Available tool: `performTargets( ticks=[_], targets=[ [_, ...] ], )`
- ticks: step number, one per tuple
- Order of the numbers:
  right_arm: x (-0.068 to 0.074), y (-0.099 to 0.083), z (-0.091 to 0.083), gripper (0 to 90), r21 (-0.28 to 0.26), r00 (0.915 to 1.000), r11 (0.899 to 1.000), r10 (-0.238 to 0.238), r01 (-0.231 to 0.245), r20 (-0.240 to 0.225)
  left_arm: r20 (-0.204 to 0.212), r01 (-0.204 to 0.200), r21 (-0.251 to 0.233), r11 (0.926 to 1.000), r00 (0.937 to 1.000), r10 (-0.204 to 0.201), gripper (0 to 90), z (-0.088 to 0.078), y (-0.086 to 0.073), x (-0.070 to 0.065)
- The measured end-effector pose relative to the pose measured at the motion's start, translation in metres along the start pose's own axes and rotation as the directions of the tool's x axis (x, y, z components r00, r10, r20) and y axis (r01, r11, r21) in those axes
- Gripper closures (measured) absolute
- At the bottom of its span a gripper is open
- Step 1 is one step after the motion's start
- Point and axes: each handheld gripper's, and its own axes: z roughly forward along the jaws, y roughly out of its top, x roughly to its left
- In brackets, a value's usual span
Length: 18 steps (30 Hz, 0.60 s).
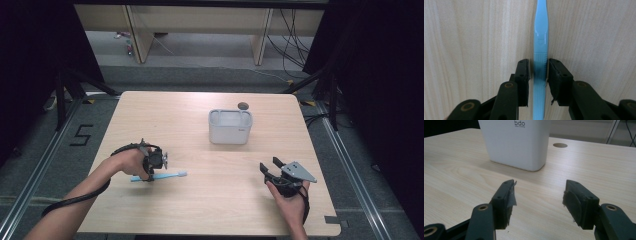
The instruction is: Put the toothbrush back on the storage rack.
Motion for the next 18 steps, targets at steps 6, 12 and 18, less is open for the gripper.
performTargets(
  ticks=[6,12,18],
  targets=[
    [-0.0002,0.0,0.0002,42.3,0.003,0.9999,1.0,0.001,-0.001,-0.011,-0.004,-0.003,-0.007,1.0,1.0,0.003,72.4,0.001,0.0008,-0.0004],
    [0.0003,0.0001,0.0,42.0,0.005,1.0,1.0,0.002,-0.002,-0.002,0.003,-0.013,0.005,0.9999,0.9999,0.013,74.4,0.0009,0.0024,0.0001],
    [0.0001,-0.0001,0.0003,41.9,-0.007,1.0,1.0,-0.004,0.004,0.006,0.019,-0.015,0.014,0.9998,0.9997,0.015,77.5,0.0012,0.0044,0.0008]
  ],
)
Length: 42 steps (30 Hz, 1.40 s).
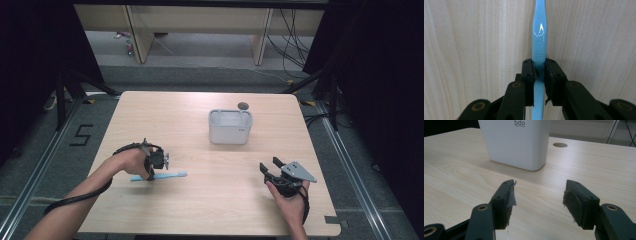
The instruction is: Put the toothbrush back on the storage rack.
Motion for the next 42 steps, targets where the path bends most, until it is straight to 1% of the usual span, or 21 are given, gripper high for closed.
performTargets(
  ticks=[4,8,9,10,13,19,20,21,22,23,24,25,27,28,29,31,33,38,40,41,42],
  targets=[
    [0.0,0.0,0.0,41.9,0.0,1.0,1.0,-0.002,0.002,-0.001,-0.003,0.007,-0.003,1.0,1.0,-0.007,78.5,0.0,0.0,-0.001],
    [-0.001,0.0,0.0,42.0,0.008,0.9999,1.0,0.002,-0.002,-0.016,-0.005,0.011,-0.004,0.9999,0.9999,-0.011,78.7,-0.001,-0.002,0.0],
    [0.001,0.0,0.0,42.0,0.006,0.9999,1.0,0.013,-0.013,0.0,-0.014,0.015,-0.009,0.9998,0.9998,-0.015,78.8,-0.001,-0.002,-0.001],
    [-0.001,0.0,0.0,42.0,-0.001,1.0,1.0,-0.006,0.006,0.002,-0.012,0.017,-0.016,0.9997,0.9998,-0.017,78.8,-0.002,-0.003,-0.002],
    [-0.001,0.0,0.0,42.1,-0.004,0.9999,1.0,-0.013,0.013,0.007,-0.009,0.02,-0.036,0.9992,0.9997,-0.021,78.8,-0.005,-0.003,-0.003],
    [-0.001,0.0,0.0,42.1,-0.005,0.9999,1.0,-0.014,0.014,0.005,-0.028,0.028,-0.06,0.9978,0.9992,-0.03,78.9,-0.01,-0.004,-0.004],
    [-0.002,0.0,0.0,42.1,-0.005,0.9999,1.0,-0.012,0.012,0.007,-0.029,0.034,-0.069,0.997,0.9989,-0.036,78.9,-0.011,-0.005,-0.004],
    [0.001,0.0,0.0,42.1,0.005,0.9995,1.0,0.027,-0.027,-0.012,-0.04,0.033,-0.084,0.9959,0.9985,-0.037,78.9,-0.012,-0.006,-0.004],
    [0.001,0.0,0.0,42.1,0.006,0.9996,1.0,0.027,-0.027,-0.01,-0.044,0.035,-0.088,0.9956,0.9983,-0.039,78.9,-0.014,-0.006,-0.004],
    [0.0,0.0,0.0,42.1,0.003,0.9999,1.0,0.011,-0.011,-0.002,-0.042,0.045,-0.097,0.9942,0.9979,-0.05,78.9,-0.014,-0.007,-0.004],
    [0.0,0.0,0.0,42.1,0.004,0.9999,1.0,0.012,-0.012,-0.002,-0.051,0.038,-0.105,0.9937,0.9977,-0.044,78.9,-0.016,-0.007,-0.004],
    [0.001,0.0,0.0,42.1,0.003,0.9995,1.0,0.028,-0.028,-0.011,-0.049,0.043,-0.109,0.9931,0.9976,-0.049,78.9,-0.017,-0.008,-0.004],
    [0.001,0.0,0.0,42.1,0.005,0.9995,1.0,0.03,-0.03,-0.012,-0.052,0.042,-0.113,0.9927,0.9975,-0.048,78.9,-0.017,-0.009,-0.004],
    [-0.002,0.0,0.0,42.2,-0.007,0.9998,1.0,-0.019,0.019,0.008,-0.051,0.047,-0.116,0.9921,0.9973,-0.054,78.9,-0.019,-0.01,-0.005],
    [-0.001,0.0,0.0,42.2,-0.005,0.9999,1.0,-0.014,0.014,0.008,-0.059,0.047,-0.123,0.9913,0.9968,-0.054,78.9,-0.019,-0.01,-0.005],
    [-0.001,0.0,0.0,42.2,-0.004,0.9999,1.0,-0.012,0.012,0.008,-0.055,0.052,-0.127,0.9906,0.9967,-0.06,78.9,-0.02,-0.011,-0.004],
    [0.001,0.0,0.0,42.1,0.007,0.9996,1.0,0.026,-0.026,-0.007,-0.062,0.051,-0.13,0.9902,0.9963,-0.06,78.9,-0.021,-0.012,-0.004],
    [0.001,0.0,0.0,42.2,0.008,0.9995,1.0,0.03,-0.03,-0.006,-0.071,0.057,-0.144,0.988,0.9952,-0.068,78.9,-0.024,-0.015,-0.004],
    [-0.001,0.0,0.001,42.1,-0.001,1.0,1.0,0.005,-0.005,0.0,-0.078,0.064,-0.158,0.9853,0.9939,-0.077,78.9,-0.026,-0.017,-0.004],
    [-0.001,0.0,0.001,42.1,-0.001,1.0,1.0,0.006,-0.006,0.0,-0.078,0.064,-0.158,0.9853,0.9939,-0.077,78.9,-0.026,-0.017,-0.004],
    [0.0,0.0,0.001,42.1,-0.002,1.0,1.0,0.006,-0.006,0.001,-0.087,0.065,-0.174,0.9827,0.9929,-0.081,78.9,-0.027,-0.018,-0.005]
  ],
)
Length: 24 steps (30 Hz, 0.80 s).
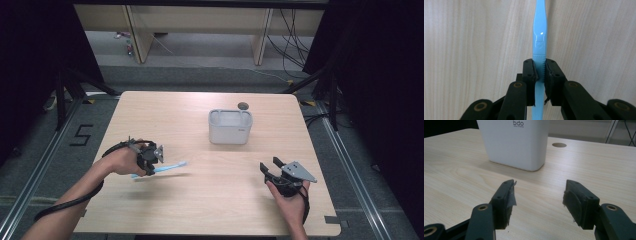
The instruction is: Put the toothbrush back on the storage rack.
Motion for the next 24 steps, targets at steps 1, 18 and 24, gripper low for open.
performTargets(
  ticks=[1,18,24],
  targets=[
    [0.001,0.0,-0.001,42.1,0.008,0.9998,1.0,0.02,-0.02,-0.007,-0.002,-0.001,-0.006,1.0,1.0,0.001,78.9,-0.001,0.0,0.0],
    [0.002,0.0,-0.001,42.1,0.01,0.9997,1.0,0.025,-0.024,-0.007,-0.054,0.028,-0.253,0.967,0.9976,-0.043,79.0,-0.019,-0.001,-0.006],
    [0.001,0.0,-0.001,42.0,0.004,1.0,1.0,-0.002,0.002,0.001,-0.06,0.045,-0.35,0.9357,0.9958,-0.07,78.9,-0.024,0.002,-0.01]
  ],
)
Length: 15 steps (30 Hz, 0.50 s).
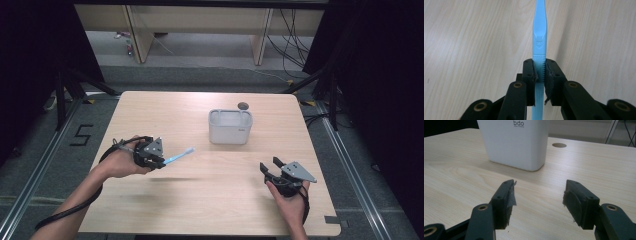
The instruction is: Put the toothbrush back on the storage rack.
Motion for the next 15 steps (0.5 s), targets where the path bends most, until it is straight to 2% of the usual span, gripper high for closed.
performTargets(
  ticks=[1,2,6,7,8,9,10,11,13,14,15],
  targets=[
    [-0.0004,0.0001,0.0,42.0,-0.004,1.0,1.0,-0.006,0.006,0.004,-0.002,0.034,-0.04,0.9986,0.9994,-0.034,78.9,0.0017,-0.0004,-0.0025],
    [0.0,0.0,0.0002,42.0,-0.001,1.0,1.0,0.0,0.0,0.0,0.008,0.02,-0.035,0.9992,0.9998,-0.02,78.9,0.0004,-0.0007,-0.0009],
    [-0.0001,0.0,0.0004,42.0,-0.005,1.0,1.0,-0.007,0.007,0.0,-0.01,0.043,-0.099,0.9942,0.999,-0.044,78.9,0.0024,-0.0034,-0.003],
    [0.0,0.0,0.0004,42.0,-0.004,1.0,1.0,-0.007,0.007,0.0,-0.01,0.043,-0.099,0.9942,0.999,-0.044,78.9,0.0024,-0.0034,-0.003],
    [0.0026,-0.0001,-0.0011,42.0,0.013,0.9997,1.0,0.025,-0.025,0.003,-0.009,0.055,-0.134,0.9894,0.9983,-0.057,78.9,0.004,-0.0053,-0.0038],
    [0.0026,-0.0001,-0.0011,42.0,0.013,0.9997,1.0,0.025,-0.025,0.003,-0.009,0.055,-0.134,0.9894,0.9983,-0.057,78.9,0.004,-0.0053,-0.0038],
    [0.0016,0.0001,-0.0008,42.0,0.012,0.9999,1.0,0.011,-0.011,0.0,-0.019,0.045,-0.153,0.9871,0.9986,-0.049,78.9,0.0045,-0.0072,-0.0035],
    [0.0008,0.0002,-0.0005,42.0,0.009,1.0,1.0,0.0,0.0,0.0,-0.031,0.062,-0.187,0.9804,0.9971,-0.069,78.9,0.0064,-0.0079,-0.0053],
    [-0.0002,0.0003,-0.0003,42.0,0.004,0.9999,1.0,-0.013,0.013,0.003,-0.04,0.057,-0.19,0.9802,0.997,-0.066,78.9,0.0063,-0.0087,-0.005],
    [0.0,0.0003,-0.0003,42.0,0.004,0.9999,1.0,-0.012,0.012,0.002,-0.04,0.075,-0.222,0.9722,0.9956,-0.085,78.9,0.008,-0.0102,-0.007],
    [-0.0001,0.0003,-0.0002,42.0,0.004,0.9999,1.0,-0.012,0.012,0.002,-0.04,0.075,-0.222,0.9722,0.9956,-0.085,78.9,0.008,-0.0102,-0.007]
  ],
)
